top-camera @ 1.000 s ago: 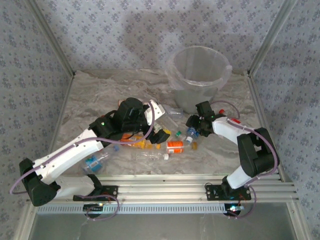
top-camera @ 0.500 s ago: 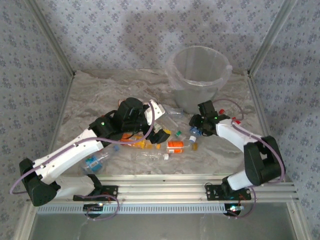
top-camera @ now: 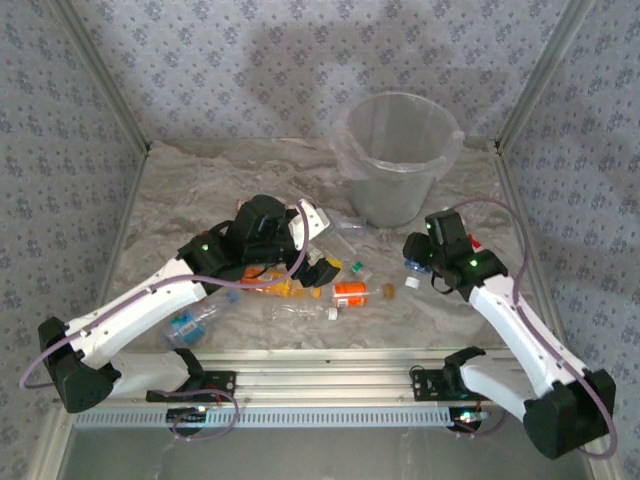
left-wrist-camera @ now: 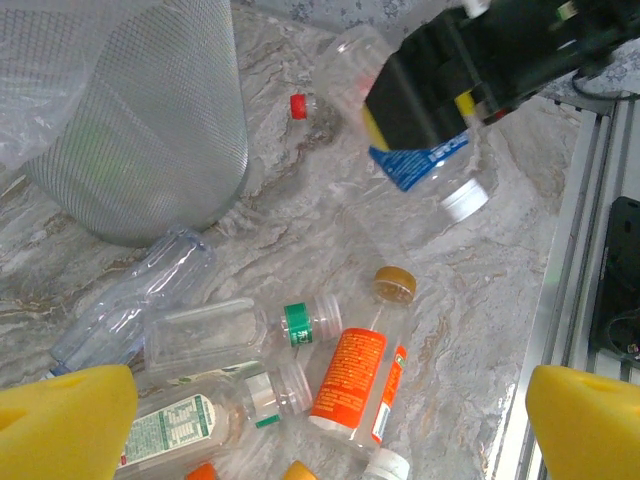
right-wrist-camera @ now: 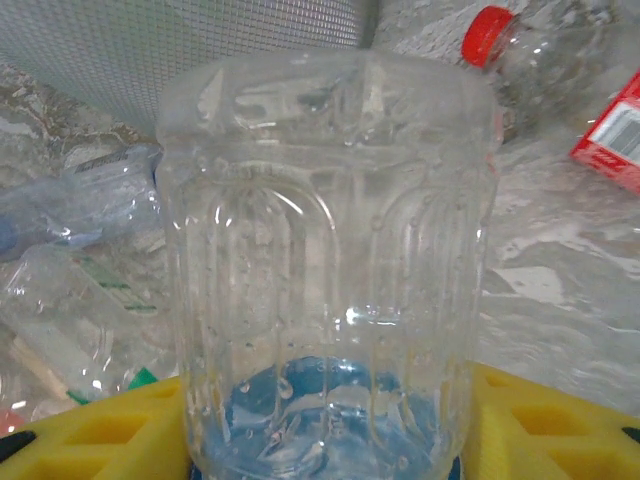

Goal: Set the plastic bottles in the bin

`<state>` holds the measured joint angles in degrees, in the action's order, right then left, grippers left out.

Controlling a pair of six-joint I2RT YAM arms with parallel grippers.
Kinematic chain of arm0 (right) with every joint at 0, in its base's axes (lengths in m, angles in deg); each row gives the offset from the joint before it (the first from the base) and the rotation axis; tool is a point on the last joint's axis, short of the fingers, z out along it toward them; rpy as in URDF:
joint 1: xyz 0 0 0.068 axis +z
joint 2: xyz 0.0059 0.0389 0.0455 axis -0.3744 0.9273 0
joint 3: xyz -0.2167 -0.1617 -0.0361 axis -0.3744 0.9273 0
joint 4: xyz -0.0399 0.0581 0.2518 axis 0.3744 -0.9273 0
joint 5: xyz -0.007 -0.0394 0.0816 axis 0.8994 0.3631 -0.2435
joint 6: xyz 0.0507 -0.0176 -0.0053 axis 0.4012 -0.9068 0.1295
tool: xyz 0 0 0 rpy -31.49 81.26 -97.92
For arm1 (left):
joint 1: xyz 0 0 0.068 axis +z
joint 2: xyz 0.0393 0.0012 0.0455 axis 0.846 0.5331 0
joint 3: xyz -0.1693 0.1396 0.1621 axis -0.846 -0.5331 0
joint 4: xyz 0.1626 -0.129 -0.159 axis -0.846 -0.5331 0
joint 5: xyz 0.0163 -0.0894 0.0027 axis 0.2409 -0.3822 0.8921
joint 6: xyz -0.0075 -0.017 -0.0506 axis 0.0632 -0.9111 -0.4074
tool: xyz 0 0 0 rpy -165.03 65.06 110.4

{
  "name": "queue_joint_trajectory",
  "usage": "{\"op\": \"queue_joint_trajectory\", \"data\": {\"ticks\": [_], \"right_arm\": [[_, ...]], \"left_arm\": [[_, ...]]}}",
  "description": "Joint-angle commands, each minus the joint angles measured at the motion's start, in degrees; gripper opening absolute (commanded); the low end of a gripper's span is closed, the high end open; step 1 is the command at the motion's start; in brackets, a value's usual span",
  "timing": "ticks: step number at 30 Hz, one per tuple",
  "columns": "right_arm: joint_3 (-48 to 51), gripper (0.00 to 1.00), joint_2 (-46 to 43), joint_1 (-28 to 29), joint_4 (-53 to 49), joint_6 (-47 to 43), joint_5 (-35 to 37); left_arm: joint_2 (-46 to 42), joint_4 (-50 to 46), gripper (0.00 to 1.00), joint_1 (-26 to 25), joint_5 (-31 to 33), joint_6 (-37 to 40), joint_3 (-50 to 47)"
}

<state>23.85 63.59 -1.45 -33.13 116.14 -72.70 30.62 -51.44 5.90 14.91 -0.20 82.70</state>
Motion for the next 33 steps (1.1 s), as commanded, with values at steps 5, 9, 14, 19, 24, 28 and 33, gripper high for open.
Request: {"op": "queue_joint_trajectory", "data": {"ticks": [5,9,14,19,24,28,33], "right_arm": [[-11.0,0.59,-4.4,0.1,-9.1,-7.2,2.1],[-17.8,0.59,-2.7,0.1,-9.4,-10.3,1.2],[-28.5,0.59,2.8,-0.1,-8.9,-14.7,0.7],[-37.9,0.59,10.3,-0.8,-7.0,-17.8,-0.4],[-46.4,0.59,18.7,-2.3,-4.1,-19.2,-4.0],[-52.4,0.58,24.6,-2.9,-2.0,-19.3,-6.0],[-58.6,0.58,31.7,-4.3,0.8,-19.5,-7.0]], "left_arm": [[-1.8,1.8,1.0,-0.2,0.8,-0.9,1.0],[-2.1,2.0,1.0,-0.2,1.8,-0.7,0.6],[-2.1,2.1,1.0,-0.2,2.4,-0.6,0.5],[-2.0,2.2,1.0,-0.2,2.4,-0.7,0.4],[-1.8,2.2,1.0,-0.2,2.4,-0.6,0.3],[-1.7,2.1,1.0,-0.2,2.1,-0.5,0.4],[-1.7,2.3,1.0,-0.2,0.6,-0.5,0.2]]}}
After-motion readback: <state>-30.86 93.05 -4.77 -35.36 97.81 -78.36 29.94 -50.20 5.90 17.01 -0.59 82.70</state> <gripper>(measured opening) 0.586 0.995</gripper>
